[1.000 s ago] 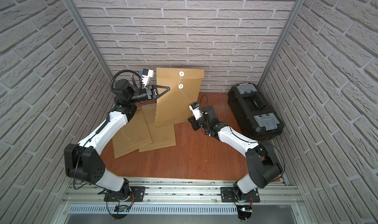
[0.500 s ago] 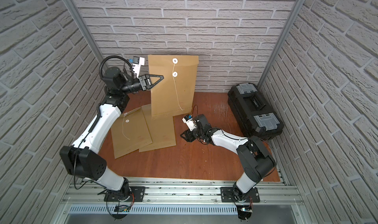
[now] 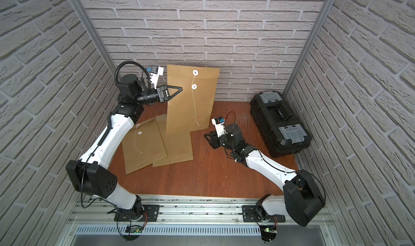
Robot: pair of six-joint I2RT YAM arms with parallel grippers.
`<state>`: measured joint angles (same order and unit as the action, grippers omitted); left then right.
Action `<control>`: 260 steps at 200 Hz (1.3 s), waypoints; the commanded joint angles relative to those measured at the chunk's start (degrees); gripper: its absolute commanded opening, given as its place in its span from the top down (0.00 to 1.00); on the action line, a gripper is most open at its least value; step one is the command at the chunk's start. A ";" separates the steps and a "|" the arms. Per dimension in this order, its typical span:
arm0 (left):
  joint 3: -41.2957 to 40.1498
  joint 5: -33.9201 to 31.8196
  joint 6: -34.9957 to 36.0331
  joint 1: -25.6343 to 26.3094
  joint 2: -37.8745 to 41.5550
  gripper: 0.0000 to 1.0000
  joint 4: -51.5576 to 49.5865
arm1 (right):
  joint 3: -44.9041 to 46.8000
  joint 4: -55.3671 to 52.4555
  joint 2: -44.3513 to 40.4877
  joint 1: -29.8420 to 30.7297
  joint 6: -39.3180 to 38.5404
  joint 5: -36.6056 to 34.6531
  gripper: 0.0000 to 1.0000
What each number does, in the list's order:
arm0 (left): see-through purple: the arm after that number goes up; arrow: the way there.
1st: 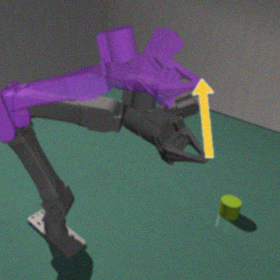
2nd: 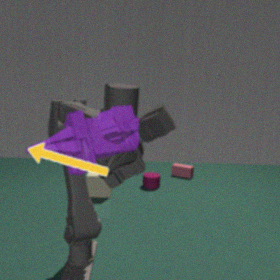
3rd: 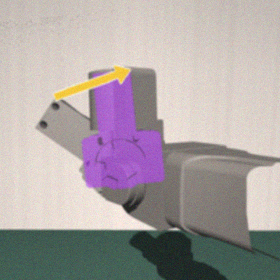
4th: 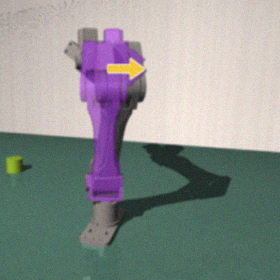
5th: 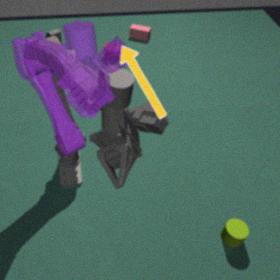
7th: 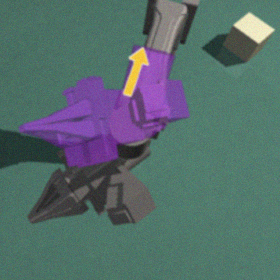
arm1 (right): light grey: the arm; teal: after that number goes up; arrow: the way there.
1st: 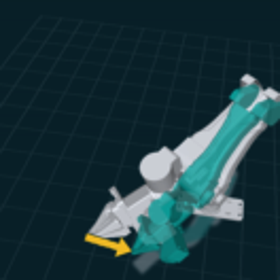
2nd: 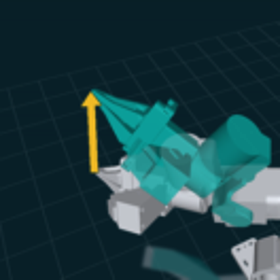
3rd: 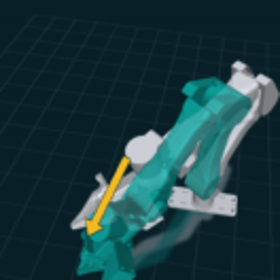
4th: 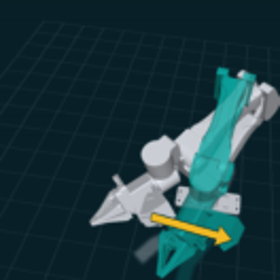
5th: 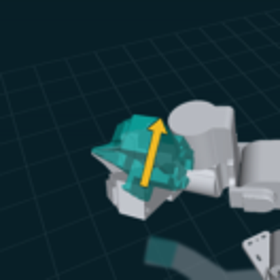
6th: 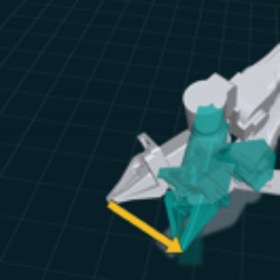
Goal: Close the mouth of the file bag
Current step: Close the file bag.
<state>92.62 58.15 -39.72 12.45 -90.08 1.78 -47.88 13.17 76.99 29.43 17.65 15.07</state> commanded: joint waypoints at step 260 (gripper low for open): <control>6.35 -1.88 4.92 7.06 -0.80 1.00 -5.05 | -10.39 18.05 13.36 0.58 3.13 -4.94 0.87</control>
<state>97.12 55.75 -35.57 18.96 -90.61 -5.69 -56.45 28.49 89.80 29.63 20.86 11.14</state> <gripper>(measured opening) 0.057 0.165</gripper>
